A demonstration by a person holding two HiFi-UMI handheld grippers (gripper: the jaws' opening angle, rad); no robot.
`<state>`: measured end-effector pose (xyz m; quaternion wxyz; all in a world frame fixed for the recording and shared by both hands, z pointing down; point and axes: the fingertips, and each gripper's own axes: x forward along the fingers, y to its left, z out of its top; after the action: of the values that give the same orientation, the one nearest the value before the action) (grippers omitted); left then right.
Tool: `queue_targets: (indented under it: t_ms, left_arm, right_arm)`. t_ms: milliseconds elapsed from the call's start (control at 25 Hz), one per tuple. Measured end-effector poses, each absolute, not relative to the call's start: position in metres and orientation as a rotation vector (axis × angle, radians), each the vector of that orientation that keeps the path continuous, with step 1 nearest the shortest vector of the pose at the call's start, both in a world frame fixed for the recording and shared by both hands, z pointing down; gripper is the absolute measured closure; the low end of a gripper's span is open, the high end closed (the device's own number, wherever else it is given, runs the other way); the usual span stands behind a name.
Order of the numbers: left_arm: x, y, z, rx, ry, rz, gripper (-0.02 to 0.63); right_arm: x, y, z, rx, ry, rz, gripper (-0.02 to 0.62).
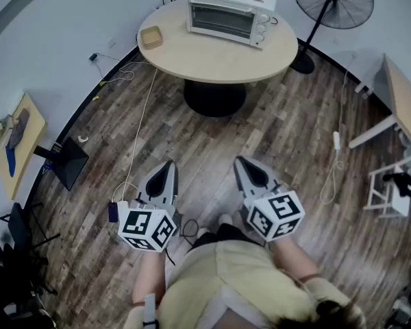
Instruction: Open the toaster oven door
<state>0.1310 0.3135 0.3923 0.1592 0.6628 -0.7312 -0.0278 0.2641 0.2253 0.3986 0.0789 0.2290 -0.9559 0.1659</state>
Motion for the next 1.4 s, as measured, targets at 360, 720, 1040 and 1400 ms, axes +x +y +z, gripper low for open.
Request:
queue_targets:
  t_ms: [360, 720, 1040, 1400]
  left_arm:
    - [0.135, 0.282, 0.397, 1.888, -2.061, -0.085, 0.605]
    - [0.147, 0.244, 0.413, 1.875, -2.024, -0.042, 0.606]
    - [0.145, 0.225, 0.415, 1.892, -2.010, -0.027, 0.605]
    - [0.122, 0.177, 0.418, 1.980, -1.870, -0.097, 0.606]
  right_arm:
    - [0.258, 0.194, 0.408, 0.672, -2.854, 0.559, 0.594]
    - [0.261, 0.163, 0.424, 0.673, -2.825, 0.555, 0.594]
    - [0.255, 0.148, 0.433, 0.633, -2.814, 0.637, 0.593]
    - [0.226, 0.120, 0.445, 0.710, -2.773, 0.637, 0.594]
